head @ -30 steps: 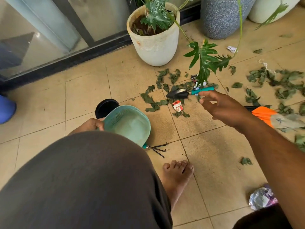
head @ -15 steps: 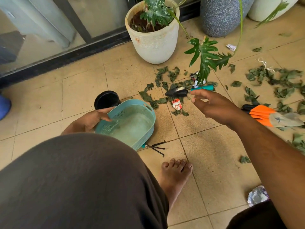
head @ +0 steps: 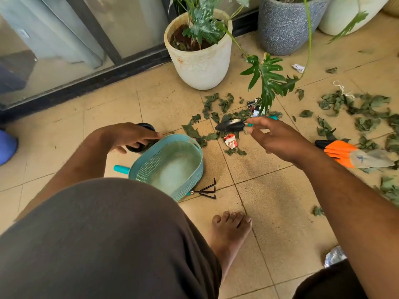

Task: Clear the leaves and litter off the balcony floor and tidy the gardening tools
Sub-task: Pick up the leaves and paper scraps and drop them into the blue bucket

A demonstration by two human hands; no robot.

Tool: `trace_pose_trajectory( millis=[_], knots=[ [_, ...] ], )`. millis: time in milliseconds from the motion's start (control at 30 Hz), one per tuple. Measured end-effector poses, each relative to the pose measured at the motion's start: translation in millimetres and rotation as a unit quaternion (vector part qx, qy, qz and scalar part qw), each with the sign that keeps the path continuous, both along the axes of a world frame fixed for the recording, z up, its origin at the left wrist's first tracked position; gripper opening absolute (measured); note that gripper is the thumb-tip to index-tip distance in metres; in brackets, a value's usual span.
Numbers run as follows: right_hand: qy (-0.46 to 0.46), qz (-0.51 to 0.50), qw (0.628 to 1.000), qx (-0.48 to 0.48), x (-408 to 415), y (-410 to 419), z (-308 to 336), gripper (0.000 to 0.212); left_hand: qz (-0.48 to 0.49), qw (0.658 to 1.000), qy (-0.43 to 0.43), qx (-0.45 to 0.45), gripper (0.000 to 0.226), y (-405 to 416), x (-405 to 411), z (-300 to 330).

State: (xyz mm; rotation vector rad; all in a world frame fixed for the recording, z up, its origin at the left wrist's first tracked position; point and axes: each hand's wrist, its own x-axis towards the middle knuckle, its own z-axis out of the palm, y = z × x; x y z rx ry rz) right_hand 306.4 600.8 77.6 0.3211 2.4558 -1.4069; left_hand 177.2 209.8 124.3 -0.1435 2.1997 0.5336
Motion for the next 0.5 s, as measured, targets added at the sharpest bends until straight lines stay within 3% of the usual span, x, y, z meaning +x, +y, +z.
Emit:
trace_pose_trajectory(
  millis=[67, 200, 333, 400, 433, 467, 500],
  knots=[
    [0.009, -0.007, 1.0, 0.002, 1.7, 2.1, 5.0, 0.042, -0.011, 0.999, 0.036, 0.015, 0.106, 21.8, -7.3, 19.8],
    [0.014, -0.034, 0.999, -0.022, 8.7, 13.3, 14.2, 0.022, -0.086, 0.987, 0.087, 0.101, 0.084, 74.9, -13.1, 48.5],
    [-0.015, -0.119, 0.992, -0.047, 22.0, 37.9, 22.5, 0.012, -0.12, 0.978, 0.017, 0.167, 0.066, 137.7, -21.6, 72.2],
    [-0.023, -0.152, 0.987, -0.054, 31.3, 53.3, 25.3, 0.016, -0.207, 0.949, -0.076, 0.226, 0.058, 164.4, -21.4, 90.2],
    [-0.029, -0.163, 0.985, -0.056, 36.7, 60.7, 27.6, 0.02, -0.242, 0.944, -0.088, 0.204, 0.055, 185.2, -9.6, 88.3],
    [-0.036, -0.176, 0.982, -0.058, 43.1, 69.1, 31.0, 0.023, -0.213, 0.967, -0.036, 0.132, 0.052, 200.6, -9.7, 85.2],
    [-0.044, -0.19, 0.979, -0.062, 49.1, 77.4, 34.2, 0.024, -0.168, 0.979, -0.058, 0.099, 0.052, 194.3, 31.0, 65.6]
  ],
)
